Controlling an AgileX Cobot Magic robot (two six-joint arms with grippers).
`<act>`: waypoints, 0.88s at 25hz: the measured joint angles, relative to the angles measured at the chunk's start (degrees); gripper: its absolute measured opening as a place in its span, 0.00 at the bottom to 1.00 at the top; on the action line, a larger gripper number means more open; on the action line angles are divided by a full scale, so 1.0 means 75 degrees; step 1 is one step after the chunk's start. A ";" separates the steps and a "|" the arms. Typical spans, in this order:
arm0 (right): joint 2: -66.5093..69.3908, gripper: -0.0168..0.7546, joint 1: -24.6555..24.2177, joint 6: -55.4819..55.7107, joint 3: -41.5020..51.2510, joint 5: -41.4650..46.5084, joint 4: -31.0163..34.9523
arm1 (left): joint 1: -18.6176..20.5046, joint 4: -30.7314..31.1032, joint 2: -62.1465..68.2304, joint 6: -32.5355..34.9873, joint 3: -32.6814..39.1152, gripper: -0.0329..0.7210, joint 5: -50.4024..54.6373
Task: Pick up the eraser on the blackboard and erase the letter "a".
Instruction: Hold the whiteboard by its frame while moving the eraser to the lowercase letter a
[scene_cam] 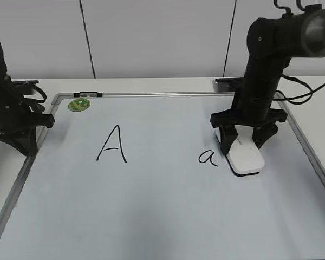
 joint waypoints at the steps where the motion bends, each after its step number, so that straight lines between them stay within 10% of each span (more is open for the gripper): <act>1: 0.0084 0.70 0.0000 0.0000 -0.0106 0.0066 0.0020 | 0.0000 0.0000 0.0000 0.0000 0.0000 0.13 0.0000; 12: 0.0373 0.70 0.0286 0.0000 -0.0538 0.0380 0.0109 | 0.0000 0.0000 0.0000 0.0000 0.0000 0.15 0.0000; 22: 0.0453 0.70 0.1806 -0.0169 -0.0623 0.0223 0.0682 | 0.0000 0.0000 0.0000 0.0003 0.0000 0.15 0.0000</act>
